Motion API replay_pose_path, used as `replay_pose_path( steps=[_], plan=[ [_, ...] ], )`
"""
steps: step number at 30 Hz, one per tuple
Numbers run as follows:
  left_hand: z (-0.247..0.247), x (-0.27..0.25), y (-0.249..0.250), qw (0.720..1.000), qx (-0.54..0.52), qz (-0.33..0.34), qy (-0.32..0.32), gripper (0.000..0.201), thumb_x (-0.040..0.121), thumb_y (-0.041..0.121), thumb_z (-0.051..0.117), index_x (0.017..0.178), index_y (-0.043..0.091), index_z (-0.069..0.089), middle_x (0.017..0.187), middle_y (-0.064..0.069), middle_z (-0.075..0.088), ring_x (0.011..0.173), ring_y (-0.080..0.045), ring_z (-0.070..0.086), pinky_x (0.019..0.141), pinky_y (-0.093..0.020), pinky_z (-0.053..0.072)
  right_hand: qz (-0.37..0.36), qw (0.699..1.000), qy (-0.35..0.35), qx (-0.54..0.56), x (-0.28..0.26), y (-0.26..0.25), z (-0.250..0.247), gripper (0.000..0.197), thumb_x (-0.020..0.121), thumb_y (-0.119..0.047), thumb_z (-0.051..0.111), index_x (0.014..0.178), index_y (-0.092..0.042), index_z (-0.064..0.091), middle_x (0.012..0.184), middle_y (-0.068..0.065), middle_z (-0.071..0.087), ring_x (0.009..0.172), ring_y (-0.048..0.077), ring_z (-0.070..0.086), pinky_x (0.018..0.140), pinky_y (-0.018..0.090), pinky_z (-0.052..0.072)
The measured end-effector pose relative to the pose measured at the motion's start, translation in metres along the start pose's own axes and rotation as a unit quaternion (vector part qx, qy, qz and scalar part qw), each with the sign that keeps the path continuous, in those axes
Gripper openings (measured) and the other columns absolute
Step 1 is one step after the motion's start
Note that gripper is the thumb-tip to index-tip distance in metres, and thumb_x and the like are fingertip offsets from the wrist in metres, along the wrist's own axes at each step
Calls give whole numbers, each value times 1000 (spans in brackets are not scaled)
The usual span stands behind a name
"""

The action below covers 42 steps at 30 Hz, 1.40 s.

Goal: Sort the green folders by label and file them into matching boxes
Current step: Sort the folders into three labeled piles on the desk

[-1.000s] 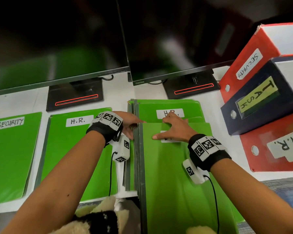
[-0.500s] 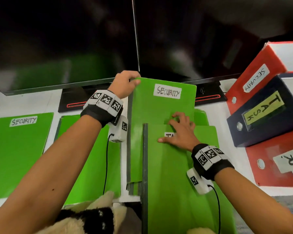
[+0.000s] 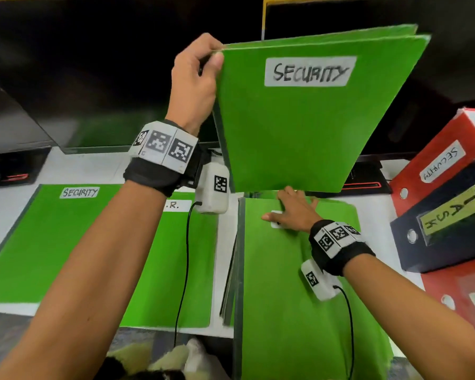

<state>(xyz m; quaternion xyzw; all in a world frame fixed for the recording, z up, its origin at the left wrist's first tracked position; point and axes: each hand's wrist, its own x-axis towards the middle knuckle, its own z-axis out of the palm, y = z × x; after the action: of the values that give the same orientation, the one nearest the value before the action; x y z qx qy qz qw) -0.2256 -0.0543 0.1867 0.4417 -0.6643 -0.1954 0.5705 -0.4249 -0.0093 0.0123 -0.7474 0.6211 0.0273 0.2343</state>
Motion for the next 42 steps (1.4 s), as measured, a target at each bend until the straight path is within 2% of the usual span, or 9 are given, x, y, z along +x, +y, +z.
replay_pose_path(
  steps=[7,13,17,20,22,26,29,35,42],
  plan=[
    [-56,5,15,993,-28,61,95,17,89,12,44,79,25,50,77,12,49,69,14,50,70,-10,37,71,971,110,199,19,1,-4,42,89,-23,59,127,-9,48,137,14,39,129,32,38,109,48,29],
    [-123,5,-10,984,11,15,179,19,87,9,45,78,25,50,74,16,49,66,10,46,70,-13,36,83,861,105,491,21,-21,-23,25,96,1,36,115,7,52,129,19,49,107,24,56,76,14,49],
    [-180,-13,-49,956,2,-97,276,20,79,10,47,68,27,52,64,14,45,61,1,39,63,-21,32,29,720,86,688,6,-64,-34,34,99,-15,39,123,3,54,115,19,60,92,17,67,71,13,53],
    [-210,-28,-70,944,22,-154,292,25,81,7,45,69,28,52,67,10,45,60,4,41,62,-18,34,-25,662,46,747,-3,-88,-34,62,96,-53,14,121,-14,55,119,10,63,105,17,63,97,35,48],
    [-222,-38,-80,946,40,-182,266,31,86,1,41,71,27,48,69,10,44,56,11,43,60,-9,34,-65,699,-22,712,-7,-109,-34,68,87,-64,23,122,-16,54,121,7,63,111,19,61,103,42,43],
    [-260,-58,-119,928,44,-228,290,22,84,1,47,86,23,44,89,3,47,78,0,48,77,-12,40,-101,838,-36,535,-2,-157,-6,32,93,-18,52,125,-15,52,122,7,61,100,17,63,99,42,47],
    [-284,-82,-154,901,16,-349,258,37,81,11,62,106,11,35,111,-10,49,96,-20,50,96,-37,46,-74,838,-23,540,3,-188,22,43,92,-10,52,134,-13,44,131,7,55,114,20,56,105,44,41],
    [-324,-160,-200,819,143,-538,137,73,80,22,71,137,6,28,135,-19,48,120,-33,52,103,-46,43,-43,841,-101,530,14,-290,89,68,95,-12,48,149,-24,7,156,-5,10,143,17,16,117,41,17],
    [-380,-204,-232,728,352,-588,26,86,79,31,72,146,15,20,139,-28,33,129,-44,35,106,-45,31,8,880,-207,428,27,-359,151,63,96,-11,46,145,-3,8,151,12,27,133,23,35,107,29,33]
  ],
)
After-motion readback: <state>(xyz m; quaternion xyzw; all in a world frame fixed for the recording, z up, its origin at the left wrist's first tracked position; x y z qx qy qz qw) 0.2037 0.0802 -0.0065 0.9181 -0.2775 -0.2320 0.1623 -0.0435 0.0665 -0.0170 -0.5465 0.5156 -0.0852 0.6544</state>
